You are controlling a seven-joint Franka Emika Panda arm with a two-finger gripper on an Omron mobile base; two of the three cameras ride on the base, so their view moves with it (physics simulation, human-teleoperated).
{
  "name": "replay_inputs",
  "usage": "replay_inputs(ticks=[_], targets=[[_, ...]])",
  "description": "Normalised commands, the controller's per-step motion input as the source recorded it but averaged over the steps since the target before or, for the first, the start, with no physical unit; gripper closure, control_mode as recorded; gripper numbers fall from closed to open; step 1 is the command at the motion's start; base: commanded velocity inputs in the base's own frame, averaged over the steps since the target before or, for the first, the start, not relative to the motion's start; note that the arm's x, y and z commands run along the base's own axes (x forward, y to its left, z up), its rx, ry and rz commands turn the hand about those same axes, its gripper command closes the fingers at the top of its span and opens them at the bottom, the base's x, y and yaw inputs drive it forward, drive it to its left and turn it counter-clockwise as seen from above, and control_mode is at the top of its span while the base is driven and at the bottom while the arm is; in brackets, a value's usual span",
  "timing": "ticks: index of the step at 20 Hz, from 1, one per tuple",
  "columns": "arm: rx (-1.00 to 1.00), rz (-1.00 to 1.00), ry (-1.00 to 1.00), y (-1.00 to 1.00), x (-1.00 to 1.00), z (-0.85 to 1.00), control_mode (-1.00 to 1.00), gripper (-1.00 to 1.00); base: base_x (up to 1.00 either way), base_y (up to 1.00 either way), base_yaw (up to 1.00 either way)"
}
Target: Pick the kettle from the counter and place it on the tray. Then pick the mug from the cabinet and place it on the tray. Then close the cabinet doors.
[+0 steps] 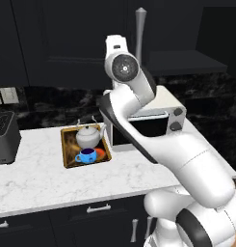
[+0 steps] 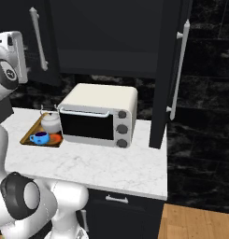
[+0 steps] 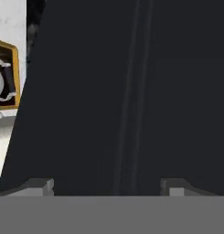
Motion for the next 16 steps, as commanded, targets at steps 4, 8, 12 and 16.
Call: replay_inputs(ticks=[4, 8, 12, 16], targets=[[-0.02, -0.1, 0.22, -0.14, 0.92, -0.12, -1.0, -1.0, 0.0, 0.0, 0.0], [0.03, 0.0, 0.22, -0.11, 0.73, 0.0, -1.0, -1.0, 0.0, 0.0, 0.0], [0.0, 0.0, 0.04, 0.0, 0.42, -0.14, -1.0, -1.0, 0.0, 0.0, 0.0], [0.0, 0.03, 0.0, 0.06, 0.23, -0.35, -1.0, -1.0, 0.0, 0.0, 0.0]])
